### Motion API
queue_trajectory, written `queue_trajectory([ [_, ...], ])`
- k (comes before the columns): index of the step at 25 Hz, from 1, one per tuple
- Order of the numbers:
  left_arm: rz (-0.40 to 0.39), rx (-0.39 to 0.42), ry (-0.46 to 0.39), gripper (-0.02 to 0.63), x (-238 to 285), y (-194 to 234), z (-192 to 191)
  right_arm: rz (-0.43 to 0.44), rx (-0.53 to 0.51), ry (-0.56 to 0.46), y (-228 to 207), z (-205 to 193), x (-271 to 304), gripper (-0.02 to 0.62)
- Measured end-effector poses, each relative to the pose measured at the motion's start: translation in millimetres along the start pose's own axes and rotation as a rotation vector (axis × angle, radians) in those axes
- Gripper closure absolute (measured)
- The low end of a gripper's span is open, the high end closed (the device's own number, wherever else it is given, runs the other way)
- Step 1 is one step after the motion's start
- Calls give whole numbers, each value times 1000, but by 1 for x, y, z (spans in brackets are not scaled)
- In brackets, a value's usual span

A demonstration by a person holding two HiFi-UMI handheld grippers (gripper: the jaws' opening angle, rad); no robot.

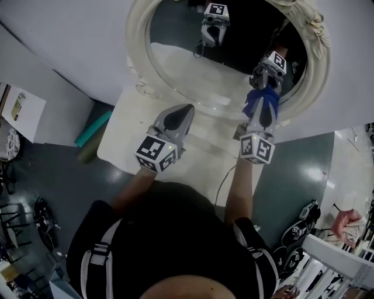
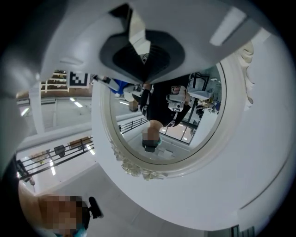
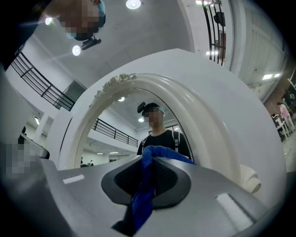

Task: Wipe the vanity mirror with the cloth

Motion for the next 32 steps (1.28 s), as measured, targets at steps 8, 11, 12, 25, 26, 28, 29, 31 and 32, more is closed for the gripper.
queue_trajectory([
  [8, -56, -19, 1, 600, 1, 7, -1, 6, -36, -23, 6, 5, 3, 558],
  [11, -61, -25, -9, 600, 0, 6, 1, 24, -60, -34, 11, 13, 3, 558],
  [12, -62, -28, -11, 600, -1, 10, 1, 27, -62, -38, 14, 12, 3, 558],
  [25, -60, -89, -37, 600, -8, 62, -1, 85, -78, -50, 58, 7, 32, 559],
  [26, -57, -92, -40, 600, -9, 65, 0, 89, -77, -54, 60, 8, 33, 558],
  [28, -50, -98, -44, 600, -12, 70, 0, 95, -77, -62, 66, 8, 36, 558],
  [29, -47, -101, -45, 600, -15, 73, 0, 96, -77, -66, 69, 9, 37, 558],
  [31, -41, -106, -45, 600, -20, 79, -1, 98, -78, -72, 76, 9, 39, 558],
  [32, -39, -108, -45, 600, -22, 82, -1, 99, -79, -73, 80, 9, 40, 559],
])
Point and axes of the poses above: the fingertips, and each gripper's own axes: x forward along the fingers, y to its left, z out of its top, the point moved 8 cm from there along -x, backward along the fingers, and after that the axes turned 6 degrees about y, right-handed, at the moved point
